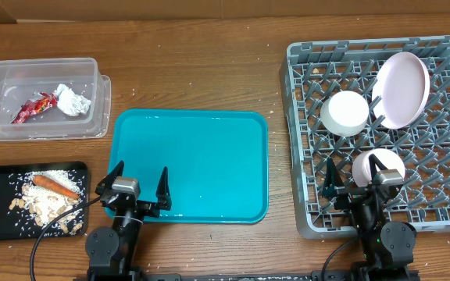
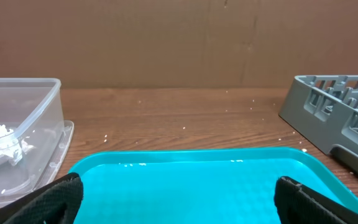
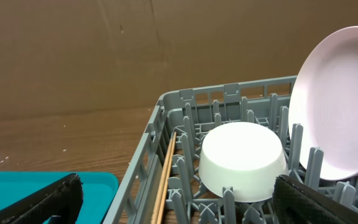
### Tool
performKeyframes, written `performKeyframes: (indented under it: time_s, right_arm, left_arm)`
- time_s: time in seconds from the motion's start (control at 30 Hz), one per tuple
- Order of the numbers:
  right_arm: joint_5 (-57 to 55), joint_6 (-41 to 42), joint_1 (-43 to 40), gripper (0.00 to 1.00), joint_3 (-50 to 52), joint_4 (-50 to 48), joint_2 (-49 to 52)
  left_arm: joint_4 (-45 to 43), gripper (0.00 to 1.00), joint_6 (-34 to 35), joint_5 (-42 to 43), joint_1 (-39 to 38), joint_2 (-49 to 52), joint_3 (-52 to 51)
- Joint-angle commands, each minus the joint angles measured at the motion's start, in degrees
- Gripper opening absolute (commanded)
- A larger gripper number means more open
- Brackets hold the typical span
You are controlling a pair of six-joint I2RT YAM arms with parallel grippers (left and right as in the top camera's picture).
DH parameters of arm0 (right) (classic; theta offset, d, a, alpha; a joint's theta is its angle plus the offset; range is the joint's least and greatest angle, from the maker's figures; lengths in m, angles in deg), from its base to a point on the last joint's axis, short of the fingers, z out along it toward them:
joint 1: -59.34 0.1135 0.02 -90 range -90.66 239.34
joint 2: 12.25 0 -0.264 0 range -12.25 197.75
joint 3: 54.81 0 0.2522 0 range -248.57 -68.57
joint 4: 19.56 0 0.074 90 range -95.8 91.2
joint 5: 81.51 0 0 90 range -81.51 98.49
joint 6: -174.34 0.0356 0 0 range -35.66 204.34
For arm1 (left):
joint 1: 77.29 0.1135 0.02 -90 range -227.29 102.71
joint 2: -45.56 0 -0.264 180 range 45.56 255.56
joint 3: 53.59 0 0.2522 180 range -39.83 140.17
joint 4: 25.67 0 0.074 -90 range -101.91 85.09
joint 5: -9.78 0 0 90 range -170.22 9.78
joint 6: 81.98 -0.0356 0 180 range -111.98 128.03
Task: Sort waste into correct bins and load items into the dishwasher
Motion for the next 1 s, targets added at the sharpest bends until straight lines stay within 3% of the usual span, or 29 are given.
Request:
performKeyframes:
  time_s: [0.0, 0.97]
  right_arm:
    - [-0.5, -0.4, 0.1, 1.00, 0.6, -0.3, -0.7]
    - [-0.5, -0.4, 0.1, 1.00, 0.6, -0.3, -0.7]
  left_arm:
    - [0.2, 1.00, -1.9, -1.1, -0.4, -0.7, -0.3]
    - [0.2, 1.00, -2.8, -2.1, -0.4, -0.7, -0.2]
